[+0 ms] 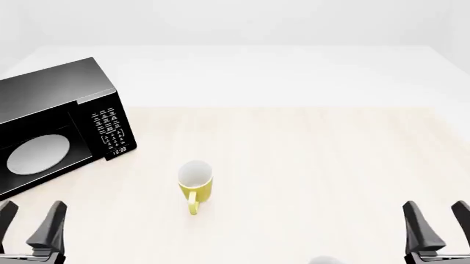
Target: Put the yellow and white mug in the microwave and close it.
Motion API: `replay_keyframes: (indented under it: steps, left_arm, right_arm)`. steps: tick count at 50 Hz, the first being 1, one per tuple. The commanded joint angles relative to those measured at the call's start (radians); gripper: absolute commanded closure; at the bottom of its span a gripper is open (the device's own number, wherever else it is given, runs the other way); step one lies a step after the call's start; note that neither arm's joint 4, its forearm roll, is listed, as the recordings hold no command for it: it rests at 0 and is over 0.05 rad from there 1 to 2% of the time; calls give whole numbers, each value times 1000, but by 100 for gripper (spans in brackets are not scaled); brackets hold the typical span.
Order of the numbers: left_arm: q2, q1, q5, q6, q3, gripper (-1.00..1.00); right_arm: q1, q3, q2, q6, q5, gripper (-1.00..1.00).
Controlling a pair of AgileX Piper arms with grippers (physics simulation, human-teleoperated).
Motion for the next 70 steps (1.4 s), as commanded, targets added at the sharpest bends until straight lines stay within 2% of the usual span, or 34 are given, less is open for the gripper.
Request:
replay_keyframes:
  steps: [1,14,21,23,25,27,29,34,39,47,63,70]
  left_arm:
    - [3,-4,2,0,-4,-100]
    - [2,-8,5,25,-6,-100]
    - [-1,-50,15,17,-31,-100]
    - [-1,-61,42,-6,-50,-100]
    - [-2,-67,48,5,-55,-100]
    - [-1,-80,77,-19,-68,-100]
    - [-2,-89,80,-7,-78,-100]
    - [-1,-107,131,-37,-93,-100]
    - [11,-158,184,-66,-124,-100]
    - [111,-201,131,-74,-133,-100]
    - [415,-297,-23,-69,-177,-100]
    - [532,-345,-76,-106,-204,-100]
  right_arm:
    - [4,-3,6,-2,-1,-100]
    - [4,-3,6,-2,-1,-100]
    - [4,-3,6,-2,-1,-100]
    - [4,-3,6,-2,-1,-100]
    - [4,-3,7,-2,-1,-100]
    - [4,-3,6,-2,-1,-100]
    - [4,-3,6,-2,-1,-100]
    - [4,-3,7,-2,-1,-100]
    - [4,-3,7,-2,-1,-100]
    - [4,-3,7,-2,-1,-100]
    - [4,-3,7,-2,-1,-100]
    - [3,-3,7,-2,-2,-100]
